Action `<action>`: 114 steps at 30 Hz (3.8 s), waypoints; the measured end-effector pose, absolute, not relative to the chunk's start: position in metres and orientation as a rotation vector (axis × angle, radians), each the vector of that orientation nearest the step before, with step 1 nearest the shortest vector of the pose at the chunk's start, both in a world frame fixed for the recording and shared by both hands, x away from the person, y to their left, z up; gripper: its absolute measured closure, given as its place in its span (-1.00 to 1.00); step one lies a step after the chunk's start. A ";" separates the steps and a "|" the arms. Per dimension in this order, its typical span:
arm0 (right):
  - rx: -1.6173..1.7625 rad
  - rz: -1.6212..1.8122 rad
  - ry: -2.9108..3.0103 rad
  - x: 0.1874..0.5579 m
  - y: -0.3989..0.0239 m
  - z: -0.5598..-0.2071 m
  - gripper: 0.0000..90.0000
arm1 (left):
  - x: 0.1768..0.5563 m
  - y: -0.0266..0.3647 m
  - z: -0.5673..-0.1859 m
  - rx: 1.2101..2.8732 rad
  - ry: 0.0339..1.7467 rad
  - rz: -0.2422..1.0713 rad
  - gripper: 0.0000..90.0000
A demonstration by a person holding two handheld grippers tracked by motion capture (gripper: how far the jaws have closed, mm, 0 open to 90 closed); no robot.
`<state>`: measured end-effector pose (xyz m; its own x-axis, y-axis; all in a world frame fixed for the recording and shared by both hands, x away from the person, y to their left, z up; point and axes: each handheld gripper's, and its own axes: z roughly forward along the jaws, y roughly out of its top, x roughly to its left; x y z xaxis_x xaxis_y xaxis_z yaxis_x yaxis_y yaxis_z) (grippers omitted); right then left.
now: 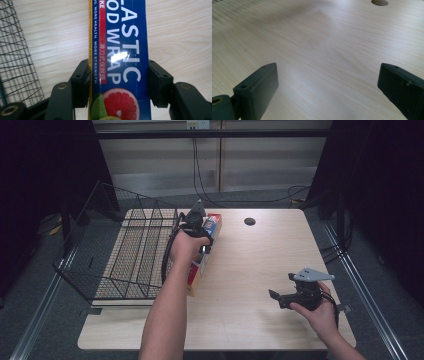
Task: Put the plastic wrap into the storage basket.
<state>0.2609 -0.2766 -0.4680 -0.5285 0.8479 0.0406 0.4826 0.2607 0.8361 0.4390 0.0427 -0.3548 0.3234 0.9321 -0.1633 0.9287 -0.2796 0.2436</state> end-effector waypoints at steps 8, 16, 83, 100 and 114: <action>1.200 1.194 2.126 0.260 -0.278 -0.467 -0.96 | 0.439 0.054 -0.340 2.289 1.689 0.027 -0.01; 1.192 1.199 2.147 0.260 -0.278 -0.468 -0.97 | 0.439 0.065 -0.330 2.279 1.710 0.016 -0.01; 1.174 1.190 2.146 0.259 -0.277 -0.467 -0.97 | 0.425 0.159 -0.247 2.154 1.856 0.076 -0.01; 1.185 1.185 2.153 0.259 -0.276 -0.468 -0.97 | 0.419 0.183 -0.235 2.123 1.890 0.099 -0.01; 1.184 1.182 2.149 0.259 -0.276 -0.468 -0.97 | 0.416 0.201 -0.233 2.099 1.938 0.107 -0.01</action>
<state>0.2593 -0.2760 -0.4684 -0.5522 0.8327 0.0404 0.4802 0.2781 0.8319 0.4157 0.2014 -0.2329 0.0963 0.9861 -0.1355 0.9652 -0.0593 0.2546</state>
